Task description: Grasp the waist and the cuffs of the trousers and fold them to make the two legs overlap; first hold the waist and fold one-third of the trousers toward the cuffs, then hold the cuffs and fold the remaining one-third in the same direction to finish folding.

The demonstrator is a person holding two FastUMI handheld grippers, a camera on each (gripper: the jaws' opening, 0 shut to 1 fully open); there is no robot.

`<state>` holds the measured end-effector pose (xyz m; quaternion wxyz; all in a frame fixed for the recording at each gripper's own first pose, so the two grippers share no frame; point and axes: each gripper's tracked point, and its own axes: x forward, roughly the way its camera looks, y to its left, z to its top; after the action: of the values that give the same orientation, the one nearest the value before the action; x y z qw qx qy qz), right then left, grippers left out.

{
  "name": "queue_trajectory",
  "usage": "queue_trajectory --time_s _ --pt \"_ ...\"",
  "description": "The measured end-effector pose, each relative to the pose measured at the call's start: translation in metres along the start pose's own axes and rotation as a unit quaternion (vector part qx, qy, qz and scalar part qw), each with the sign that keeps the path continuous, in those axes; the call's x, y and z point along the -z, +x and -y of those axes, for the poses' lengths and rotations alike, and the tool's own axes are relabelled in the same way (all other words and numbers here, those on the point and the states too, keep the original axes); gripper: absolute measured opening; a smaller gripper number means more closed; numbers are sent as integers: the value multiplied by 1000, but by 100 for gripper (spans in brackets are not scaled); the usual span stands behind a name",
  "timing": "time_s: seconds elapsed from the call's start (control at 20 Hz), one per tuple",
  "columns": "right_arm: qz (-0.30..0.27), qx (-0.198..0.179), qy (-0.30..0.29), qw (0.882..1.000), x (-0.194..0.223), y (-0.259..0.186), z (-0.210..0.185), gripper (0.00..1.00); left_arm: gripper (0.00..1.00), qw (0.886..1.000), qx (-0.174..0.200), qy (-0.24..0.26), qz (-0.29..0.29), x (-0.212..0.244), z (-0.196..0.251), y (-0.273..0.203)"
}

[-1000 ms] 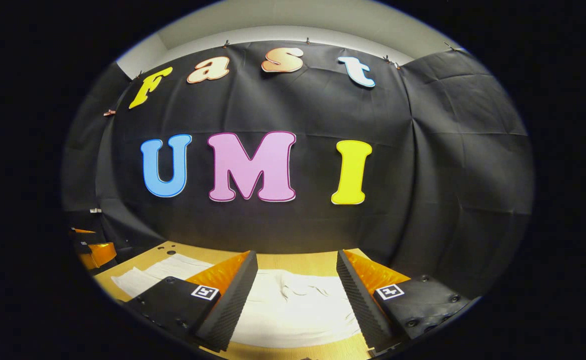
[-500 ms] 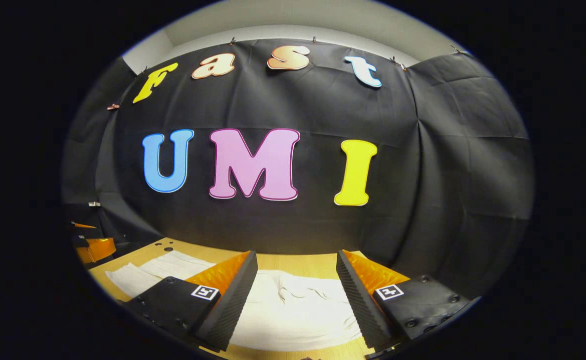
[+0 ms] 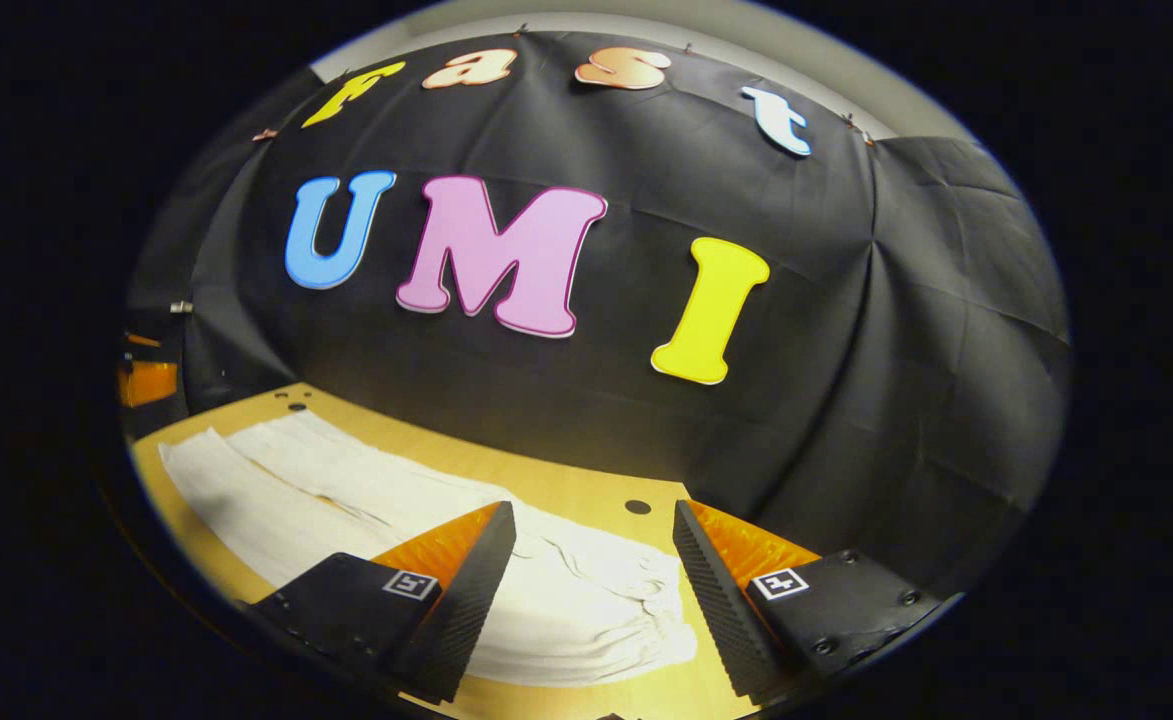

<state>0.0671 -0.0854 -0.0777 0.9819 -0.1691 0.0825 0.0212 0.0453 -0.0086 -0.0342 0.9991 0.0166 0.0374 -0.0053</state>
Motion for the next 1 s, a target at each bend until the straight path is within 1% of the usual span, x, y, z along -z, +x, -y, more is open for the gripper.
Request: queue_trajectory --time_s 0.15,0.3,0.35,0.4,0.45,0.5,0.6,0.65,0.7,0.75,0.9,0.95,1.0 --pt "-11 -1 -78 997 27 5 24 98 97 1000 -7 5 -18 18 -6 -1" --pt "-36 -22 -141 989 63 11 35 98 97 999 -27 9 -45 33 -14 -3" --pt "-44 -32 -163 985 74 13 40 98 98 998 -31 8 -49 34 -13 -3" --pt "-51 -37 -187 980 86 15 44 100 98 998 -31 4 -50 33 -11 -3" --pt "-57 -41 -213 974 97 18 51 100 98 998 -31 -1 -50 33 -10 -1" --pt "-68 -47 -232 969 110 20 60 97 98 998 -33 -5 -53 34 -8 1" --pt "-89 -67 -261 959 140 17 73 98 98 997 -39 -8 -59 36 -6 4" --pt "-95 -75 -283 952 151 20 77 98 98 997 -37 -7 -61 37 -3 4" --pt "-104 -82 -304 943 162 23 82 100 98 997 -33 -2 -63 38 0 5" --pt "-116 -93 -322 935 175 25 86 98 98 997 -31 6 -65 40 2 8" --pt "-140 -129 -367 911 206 20 92 98 98 997 -20 26 -72 43 12 12" --pt "-143 -145 -385 900 215 17 90 98 98 997 -17 33 -73 43 15 14" --pt "-146 -159 -413 885 227 18 89 98 98 996 -14 39 -73 42 19 17"
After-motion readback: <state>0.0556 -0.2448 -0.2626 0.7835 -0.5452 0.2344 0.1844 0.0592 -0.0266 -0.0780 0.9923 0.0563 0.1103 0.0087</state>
